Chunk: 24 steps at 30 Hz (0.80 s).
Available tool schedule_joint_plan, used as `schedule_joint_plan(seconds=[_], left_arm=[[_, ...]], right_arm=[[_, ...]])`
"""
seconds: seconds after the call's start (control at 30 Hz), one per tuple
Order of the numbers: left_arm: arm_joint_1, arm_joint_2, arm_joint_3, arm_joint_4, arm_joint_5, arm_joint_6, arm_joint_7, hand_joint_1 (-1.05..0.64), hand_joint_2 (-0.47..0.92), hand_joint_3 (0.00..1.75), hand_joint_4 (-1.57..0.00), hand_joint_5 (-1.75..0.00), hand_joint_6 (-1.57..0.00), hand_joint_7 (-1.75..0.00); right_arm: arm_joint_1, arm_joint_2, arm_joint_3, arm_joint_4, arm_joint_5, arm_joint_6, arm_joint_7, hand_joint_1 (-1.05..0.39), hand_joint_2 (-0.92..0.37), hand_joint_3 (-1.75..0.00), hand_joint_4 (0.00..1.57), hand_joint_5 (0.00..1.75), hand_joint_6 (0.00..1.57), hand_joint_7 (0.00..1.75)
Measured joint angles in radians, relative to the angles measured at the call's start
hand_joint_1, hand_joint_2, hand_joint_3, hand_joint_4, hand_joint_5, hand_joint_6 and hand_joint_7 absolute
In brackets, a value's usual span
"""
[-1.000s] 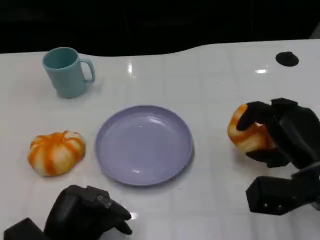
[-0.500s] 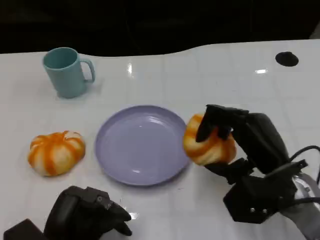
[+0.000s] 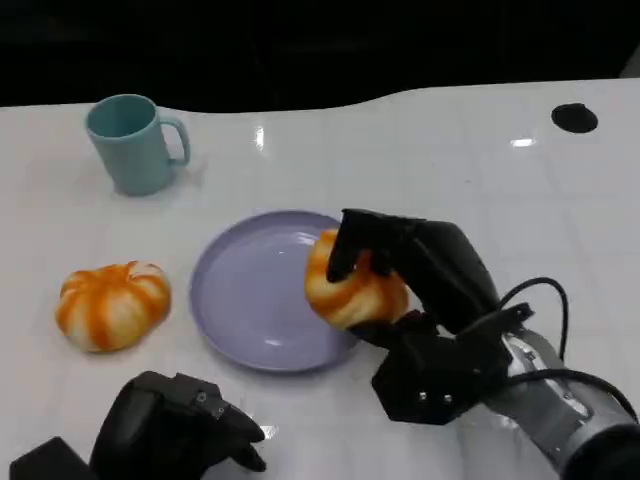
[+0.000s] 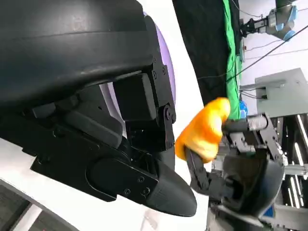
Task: Grasp the bread from the table and place it into the plate.
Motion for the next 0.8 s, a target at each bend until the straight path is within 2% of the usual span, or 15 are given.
schedule_joint_plan(seconds=[0.13, 0.2, 0.27, 0.3, 0.33, 0.37, 0.47, 0.53, 0.6, 0.7, 0.8], left_arm=[[0.000, -0.001, 0.000, 0.000, 0.001, 0.000, 0.001, -1.05, 0.90, 0.00, -1.45, -0.65, -1.57, -0.23], [0.000, -0.001, 0.000, 0.000, 0.003, 0.002, 0.003, -1.05, 0.90, 0.00, -1.45, -0.65, -1.57, -0.23], [0.000, -0.001, 0.000, 0.000, 0.003, 0.007, 0.004, -1.05, 0.90, 0.00, -1.45, -0.65, -1.57, -0.23], [0.000, -0.001, 0.000, 0.000, 0.003, 0.009, 0.004, -1.05, 0.89, 0.00, -1.45, -0.65, -1.57, -0.23], [0.000, -0.001, 0.000, -0.001, 0.003, 0.012, 0.004, -1.05, 0.89, 0.00, -1.45, -0.65, -1.57, -0.24], [0.000, -0.001, 0.000, -0.001, 0.003, 0.014, 0.004, -1.05, 0.89, 0.00, -1.45, -0.65, -1.57, -0.24], [0.000, -0.002, 0.000, -0.003, 0.003, 0.018, 0.007, -1.05, 0.89, 0.00, -1.45, -0.65, -1.57, -0.24], [0.000, -0.002, -0.001, -0.003, 0.003, 0.018, 0.008, -1.05, 0.89, 0.00, -1.45, -0.65, -1.57, -0.24], [0.000, -0.002, -0.001, -0.003, 0.003, 0.019, 0.008, -1.05, 0.89, 0.00, -1.46, -0.65, -1.57, -0.24], [0.000, -0.002, -0.001, -0.003, 0.003, 0.019, 0.008, -1.05, 0.89, 0.00, -1.46, -0.65, -1.57, -0.24], [0.000, -0.002, -0.002, -0.003, 0.003, 0.021, 0.008, -1.05, 0.89, 0.00, -1.45, -0.65, -1.57, -0.23]], right_arm=[[-0.042, 0.029, 0.008, 0.061, -0.008, 0.000, -0.025, -0.01, -0.37, -1.25, 0.88, 1.75, 0.74, 1.61], [-0.062, 0.043, 0.009, 0.086, -0.008, 0.002, -0.029, -0.02, -0.36, -1.27, 0.80, 1.69, 0.74, 1.41], [-0.075, 0.054, 0.012, 0.103, -0.007, 0.006, -0.029, -0.06, -0.42, -1.14, 0.72, 1.45, 0.72, 1.08], [-0.080, 0.059, 0.012, 0.112, -0.007, 0.012, -0.028, -0.09, -0.45, -1.04, 0.62, 1.22, 0.68, 0.84], [-0.083, 0.064, 0.013, 0.118, -0.007, 0.024, -0.024, -0.10, -0.47, -0.99, 0.59, 1.08, 0.66, 0.70], [-0.083, 0.066, 0.015, 0.120, -0.007, 0.034, -0.017, -0.14, -0.50, -0.92, 0.44, 0.87, 0.58, 0.51], [-0.085, 0.064, 0.037, 0.118, -0.012, 0.061, 0.019, -0.24, -0.64, -0.63, 0.17, 0.60, 0.46, 0.20], [-0.085, 0.057, 0.051, 0.111, -0.028, 0.076, 0.045, -0.29, -0.78, -0.37, 0.05, 0.59, 0.42, 0.10], [-0.085, 0.050, 0.062, 0.092, -0.037, 0.088, 0.071, -0.35, -0.87, -0.20, 0.01, 0.48, 0.35, 0.03], [-0.084, 0.035, 0.070, 0.048, -0.041, 0.111, 0.121, -0.38, -0.91, -0.11, 0.00, 0.36, 0.29, 0.01], [-0.078, 0.028, 0.073, 0.008, -0.041, 0.136, 0.159, -0.40, -0.92, -0.10, 0.00, 0.34, 0.27, 0.01]])
